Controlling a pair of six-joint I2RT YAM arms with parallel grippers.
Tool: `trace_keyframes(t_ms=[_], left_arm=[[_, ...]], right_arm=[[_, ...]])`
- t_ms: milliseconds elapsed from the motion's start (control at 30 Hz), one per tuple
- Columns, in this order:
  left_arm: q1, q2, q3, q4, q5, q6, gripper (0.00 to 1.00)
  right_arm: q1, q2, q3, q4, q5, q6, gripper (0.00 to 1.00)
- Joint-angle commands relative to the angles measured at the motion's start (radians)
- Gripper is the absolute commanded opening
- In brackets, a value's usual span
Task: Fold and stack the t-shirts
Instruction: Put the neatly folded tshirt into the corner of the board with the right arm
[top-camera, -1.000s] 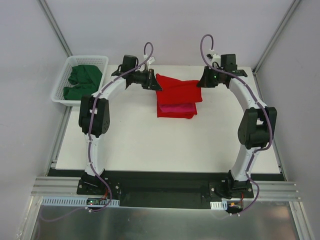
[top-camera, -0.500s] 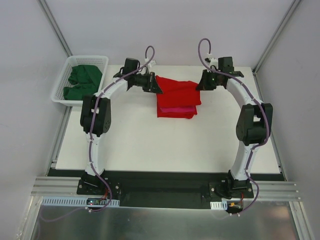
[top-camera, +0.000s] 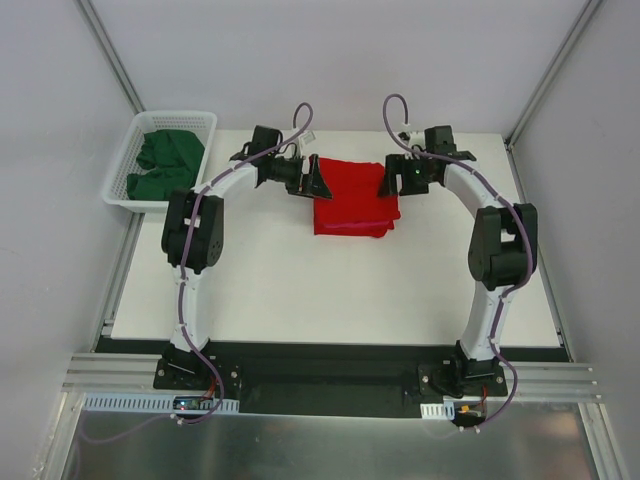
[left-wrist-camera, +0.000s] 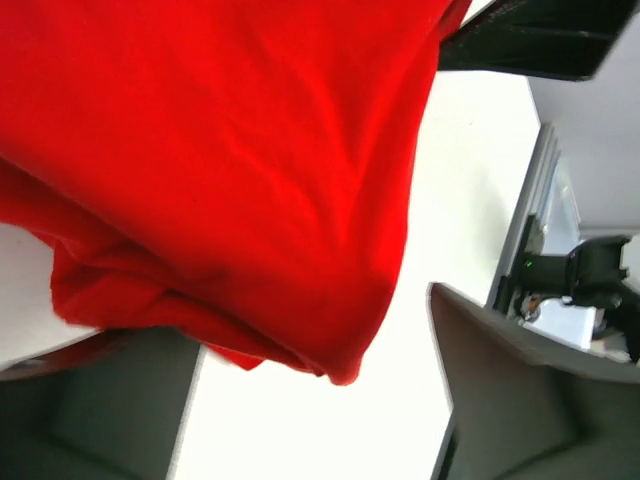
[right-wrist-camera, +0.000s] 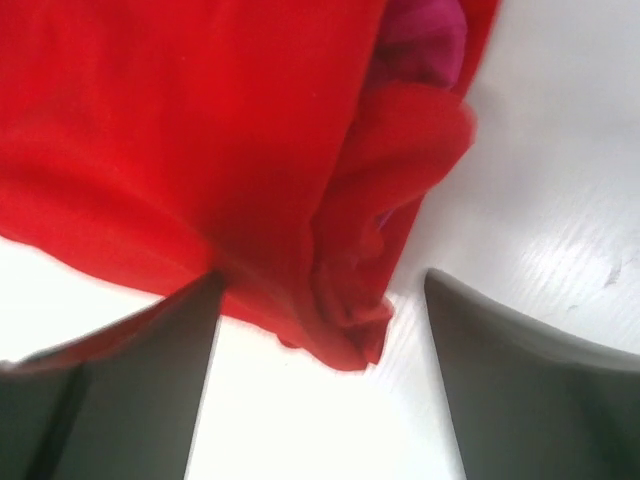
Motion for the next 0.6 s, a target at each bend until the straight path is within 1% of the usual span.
trace_keyframes(t_ms=[0,67,100,200,267,400,567], left_arm=[[0.002,-0.044,-0.035,-0.005,0.020,0.018,0.99],[0.001,-0.067,-0.053,-0.005,0.020,0.016,0.99],[0.001,-0.075,-0.074,-0.005,0.026,0.018,0.99],[0.002,-0.101,-0.124,-0.005,0.037,0.019,0.99],[0.001,-0.112,-0.145,-0.005,0.040,0.019,0.99],[-0.006,-0.133,-0.203,-0.005,0.030,0.022,0.99],[-0.030,-0.147,-0.210,-0.005,0.017,0.041,0.99]], right_arm=[[0.001,-0.075,-0.047,0.030,0.031,-0.029,0.92],[0.001,-0.111,-0.069,0.043,0.039,-0.032,0.96],[0.000,-0.122,-0.087,0.043,0.038,-0.038,0.96],[0.000,-0.161,-0.121,0.058,0.039,-0.046,0.96],[0.000,-0.168,-0.150,0.064,0.032,-0.049,0.93],[-0.002,-0.167,-0.187,0.075,0.015,-0.048,0.92],[-0.002,-0.135,-0.223,0.110,-0.030,-0.040,0.90]])
